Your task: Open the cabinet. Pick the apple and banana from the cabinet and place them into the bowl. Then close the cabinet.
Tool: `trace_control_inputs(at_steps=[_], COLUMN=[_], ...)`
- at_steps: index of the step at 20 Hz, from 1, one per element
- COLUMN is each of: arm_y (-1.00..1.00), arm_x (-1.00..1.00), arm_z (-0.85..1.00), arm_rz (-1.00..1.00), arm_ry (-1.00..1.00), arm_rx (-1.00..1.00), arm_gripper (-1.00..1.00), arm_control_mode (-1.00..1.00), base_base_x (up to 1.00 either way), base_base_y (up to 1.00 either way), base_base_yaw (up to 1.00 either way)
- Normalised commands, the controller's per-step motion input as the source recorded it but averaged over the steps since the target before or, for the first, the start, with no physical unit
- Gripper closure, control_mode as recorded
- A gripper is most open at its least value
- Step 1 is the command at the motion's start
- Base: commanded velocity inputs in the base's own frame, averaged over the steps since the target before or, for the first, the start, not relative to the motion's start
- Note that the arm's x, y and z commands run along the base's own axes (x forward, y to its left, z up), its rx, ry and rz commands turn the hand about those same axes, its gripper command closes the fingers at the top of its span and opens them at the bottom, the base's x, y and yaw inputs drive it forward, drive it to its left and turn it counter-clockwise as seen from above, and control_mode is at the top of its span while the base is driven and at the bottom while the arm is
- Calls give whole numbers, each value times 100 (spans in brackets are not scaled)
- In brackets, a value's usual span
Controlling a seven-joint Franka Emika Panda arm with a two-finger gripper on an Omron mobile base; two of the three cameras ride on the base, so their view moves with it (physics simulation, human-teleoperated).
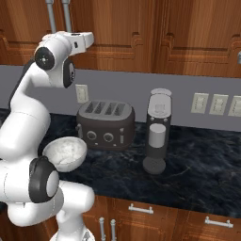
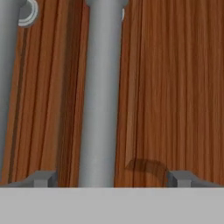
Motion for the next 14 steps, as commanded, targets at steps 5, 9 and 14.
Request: trace_control_inputs(at_steps=[5, 9, 14], arm_y=[17, 12, 1], arm_x=[100, 100, 25], arm_z=[-25, -61, -14], arm_rz=[0, 1, 0], arm_ry=[5, 0, 0], arm_rx=[-2, -3, -1], arm_gripper=[-100, -100, 100], arm_control_mode=[-100, -100, -100], base_base_x=[0, 0, 0], base_base_y=[0, 0, 0], base_base_yaw=[0, 0, 0])
